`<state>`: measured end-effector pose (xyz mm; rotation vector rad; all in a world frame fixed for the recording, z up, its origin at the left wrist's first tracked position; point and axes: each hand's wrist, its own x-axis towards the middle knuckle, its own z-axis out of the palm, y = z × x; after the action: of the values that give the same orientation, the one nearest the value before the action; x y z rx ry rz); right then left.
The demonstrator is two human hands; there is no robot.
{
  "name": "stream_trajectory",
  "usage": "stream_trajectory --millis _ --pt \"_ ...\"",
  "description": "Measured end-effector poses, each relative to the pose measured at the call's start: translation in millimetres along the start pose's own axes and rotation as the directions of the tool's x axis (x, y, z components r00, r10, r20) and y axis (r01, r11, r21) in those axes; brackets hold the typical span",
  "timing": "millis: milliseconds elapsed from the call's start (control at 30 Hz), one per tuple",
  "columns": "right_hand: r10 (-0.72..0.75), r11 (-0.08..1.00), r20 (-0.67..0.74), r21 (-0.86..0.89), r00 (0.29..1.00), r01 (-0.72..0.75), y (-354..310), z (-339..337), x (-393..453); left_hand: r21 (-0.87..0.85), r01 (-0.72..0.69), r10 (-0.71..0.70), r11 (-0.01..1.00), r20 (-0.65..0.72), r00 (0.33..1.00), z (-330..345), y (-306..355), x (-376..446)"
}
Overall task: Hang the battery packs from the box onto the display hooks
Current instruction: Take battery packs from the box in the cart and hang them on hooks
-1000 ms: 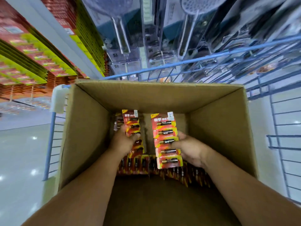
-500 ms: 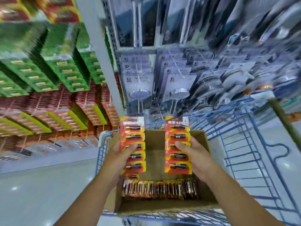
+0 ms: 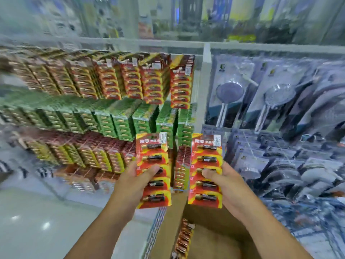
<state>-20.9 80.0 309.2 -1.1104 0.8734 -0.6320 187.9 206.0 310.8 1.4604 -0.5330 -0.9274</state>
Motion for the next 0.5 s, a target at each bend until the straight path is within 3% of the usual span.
stream_trajectory --millis 233,500 --pt "-0.037 0.995 0.223 -0.081 0.974 0.056 -19.6 96.0 -0.1 0.010 -0.114 0.113 0.993 -0.204 0.972 -91.1 40.3 -50.2" --pt "-0.089 0.982 0.320 -0.132 0.943 0.137 -20.3 241.7 2.3 0.022 -0.219 0.214 0.976 -0.323 0.922 -219.0 69.3 -69.1"
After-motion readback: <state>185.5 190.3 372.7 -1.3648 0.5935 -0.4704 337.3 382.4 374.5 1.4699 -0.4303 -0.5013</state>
